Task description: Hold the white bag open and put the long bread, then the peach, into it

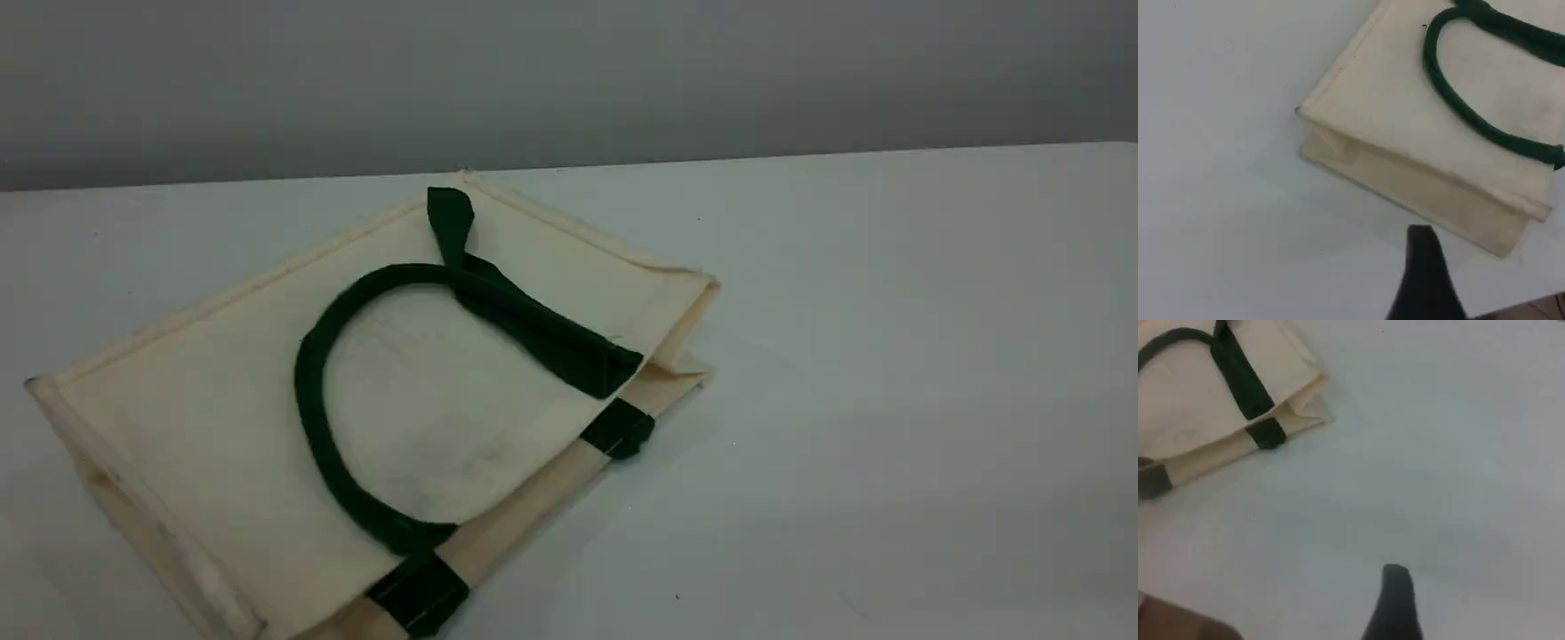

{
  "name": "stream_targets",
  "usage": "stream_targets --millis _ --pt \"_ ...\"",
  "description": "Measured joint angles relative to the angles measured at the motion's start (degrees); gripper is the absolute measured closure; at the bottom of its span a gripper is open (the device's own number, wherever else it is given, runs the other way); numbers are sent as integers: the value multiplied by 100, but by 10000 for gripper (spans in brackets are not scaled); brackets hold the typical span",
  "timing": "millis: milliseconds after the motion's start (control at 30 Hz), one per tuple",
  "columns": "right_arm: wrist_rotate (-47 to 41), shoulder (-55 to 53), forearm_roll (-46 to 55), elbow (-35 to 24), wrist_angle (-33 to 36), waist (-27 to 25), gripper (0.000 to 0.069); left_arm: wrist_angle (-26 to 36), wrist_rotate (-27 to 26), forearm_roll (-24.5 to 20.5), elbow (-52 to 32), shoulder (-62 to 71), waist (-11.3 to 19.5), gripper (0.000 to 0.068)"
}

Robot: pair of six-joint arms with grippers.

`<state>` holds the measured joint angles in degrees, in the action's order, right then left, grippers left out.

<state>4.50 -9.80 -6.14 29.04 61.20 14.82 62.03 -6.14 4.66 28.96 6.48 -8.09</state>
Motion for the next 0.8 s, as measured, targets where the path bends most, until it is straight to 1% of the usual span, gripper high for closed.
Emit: stream_targets --millis 467,567,800 --pt "0 0 -12 0 -5 -5 156 -10 0 0 0 -28 21 239" --pt "0 125 -11 0 -5 -230 156 -10 -5 -7 0 -103 276 239" --pt "0 578 -11 0 -5 -1144 156 -5 -11 -1 0 -279 872 239"
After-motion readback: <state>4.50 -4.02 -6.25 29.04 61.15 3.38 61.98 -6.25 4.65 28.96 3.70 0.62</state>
